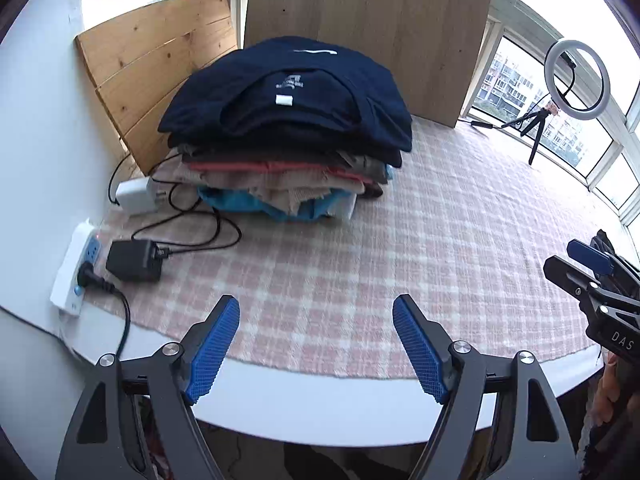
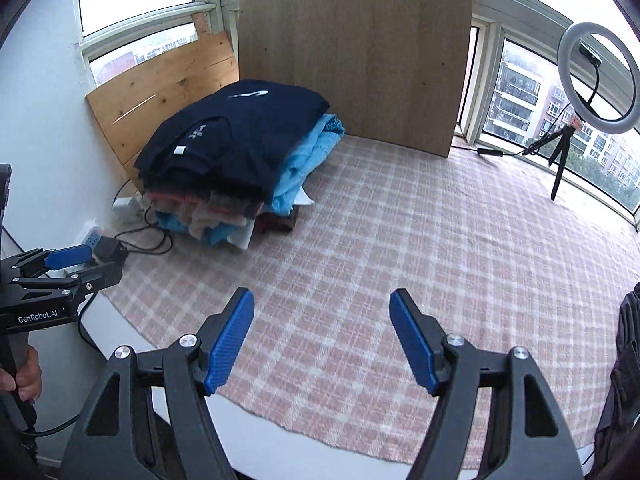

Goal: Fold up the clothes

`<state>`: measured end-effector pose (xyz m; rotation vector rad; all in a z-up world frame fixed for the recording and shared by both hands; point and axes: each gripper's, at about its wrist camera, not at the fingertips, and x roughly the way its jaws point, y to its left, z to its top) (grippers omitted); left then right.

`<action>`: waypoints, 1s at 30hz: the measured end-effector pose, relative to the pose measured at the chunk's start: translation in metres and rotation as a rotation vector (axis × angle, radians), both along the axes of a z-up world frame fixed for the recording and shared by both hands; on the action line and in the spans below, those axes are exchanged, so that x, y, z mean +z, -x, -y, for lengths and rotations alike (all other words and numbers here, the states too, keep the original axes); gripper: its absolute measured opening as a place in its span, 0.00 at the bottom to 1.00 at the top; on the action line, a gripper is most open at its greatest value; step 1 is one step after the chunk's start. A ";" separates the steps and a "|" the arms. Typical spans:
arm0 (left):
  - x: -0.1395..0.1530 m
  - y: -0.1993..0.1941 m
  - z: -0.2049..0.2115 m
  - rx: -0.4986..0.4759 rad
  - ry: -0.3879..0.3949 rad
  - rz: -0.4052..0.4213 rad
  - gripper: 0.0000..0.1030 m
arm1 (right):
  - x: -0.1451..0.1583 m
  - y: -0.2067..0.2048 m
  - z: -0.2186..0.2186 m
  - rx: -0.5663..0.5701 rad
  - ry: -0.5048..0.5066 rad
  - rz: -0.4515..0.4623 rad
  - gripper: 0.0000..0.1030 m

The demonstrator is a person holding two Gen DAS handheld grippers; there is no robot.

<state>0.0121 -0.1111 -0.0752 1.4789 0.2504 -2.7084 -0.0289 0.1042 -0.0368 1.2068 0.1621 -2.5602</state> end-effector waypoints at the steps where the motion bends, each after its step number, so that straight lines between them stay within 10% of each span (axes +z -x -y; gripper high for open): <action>1: -0.002 -0.008 -0.007 0.004 -0.004 0.002 0.75 | -0.003 -0.006 -0.005 0.007 0.000 0.005 0.67; 30: 0.055 -0.096 -0.088 0.041 0.037 -0.140 0.75 | -0.006 -0.087 -0.091 0.020 0.011 -0.020 0.67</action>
